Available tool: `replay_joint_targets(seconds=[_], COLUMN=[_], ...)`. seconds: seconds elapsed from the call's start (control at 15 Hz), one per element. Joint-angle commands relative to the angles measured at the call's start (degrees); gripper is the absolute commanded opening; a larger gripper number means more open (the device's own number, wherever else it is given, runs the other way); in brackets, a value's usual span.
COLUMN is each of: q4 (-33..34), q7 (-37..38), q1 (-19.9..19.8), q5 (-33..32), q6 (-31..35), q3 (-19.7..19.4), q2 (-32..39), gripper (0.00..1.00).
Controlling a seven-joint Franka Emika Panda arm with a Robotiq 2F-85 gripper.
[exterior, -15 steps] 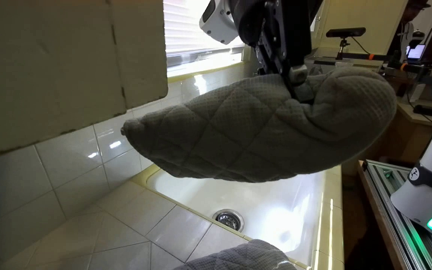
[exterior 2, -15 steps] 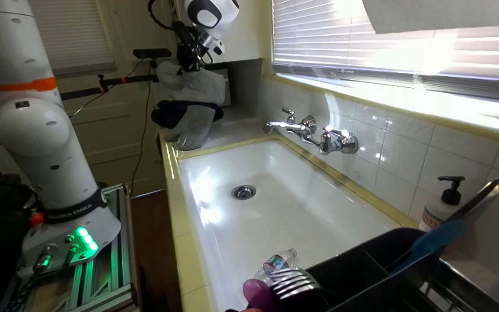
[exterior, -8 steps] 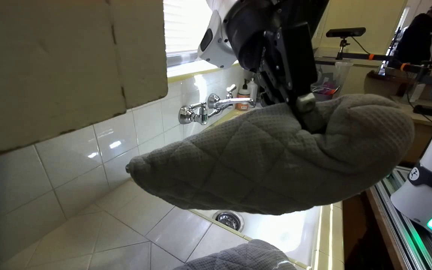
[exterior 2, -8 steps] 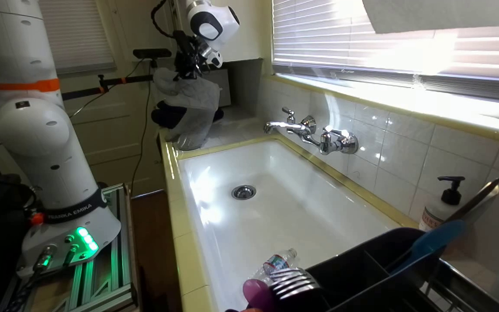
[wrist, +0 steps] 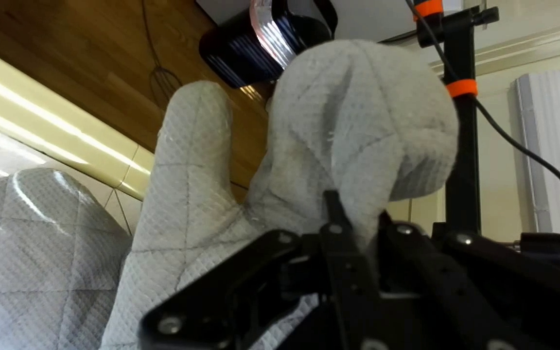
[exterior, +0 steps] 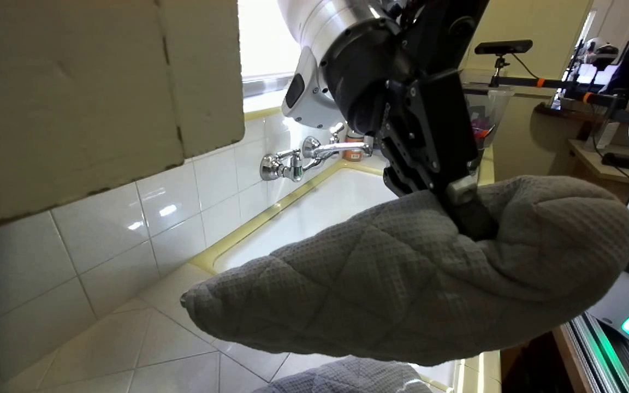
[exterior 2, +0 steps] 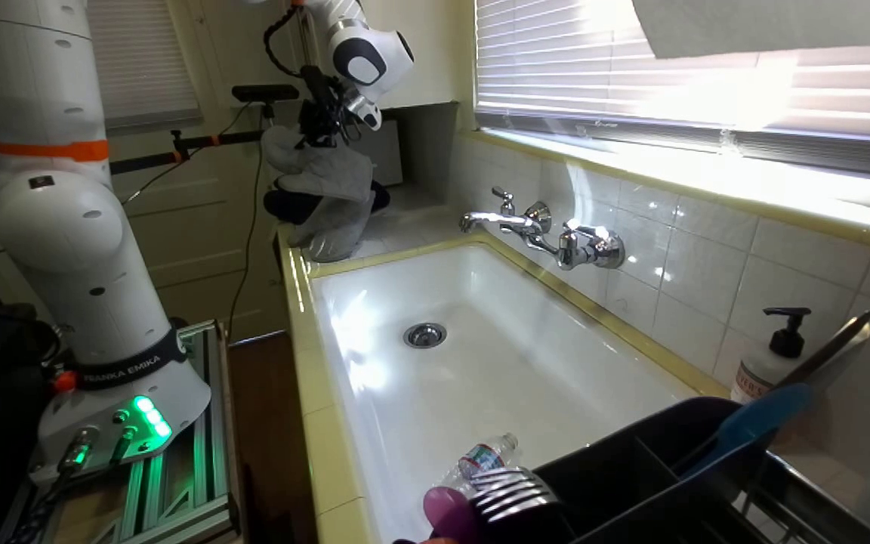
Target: Unhang the oven mittens
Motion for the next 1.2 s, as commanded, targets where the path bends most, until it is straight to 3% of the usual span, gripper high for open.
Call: replay_joint_targets(seconds=[0.0,0.4,0.47,0.53,1.07,1.13], q4=[3.0,6.9,7.6,8.1,11.4,11.6], q7=[0.0,-1.3,-1.9,-2.6,-4.1,-4.1], q1=[0.8,2.1,2.3,2.5,2.7,2.6], q5=[-0.7,-2.0,-2.3,-2.4,-2.6,-2.6], q6=[-0.5,0.2,0.4,0.6,0.1,0.1], q3=[0.4,1.3,1.5,1.6,1.8,1.8], q2=[2.7,6.0,6.4,6.8,9.4,9.5], gripper=[0.03,0.05,0.37,0.38,0.99,1.0])
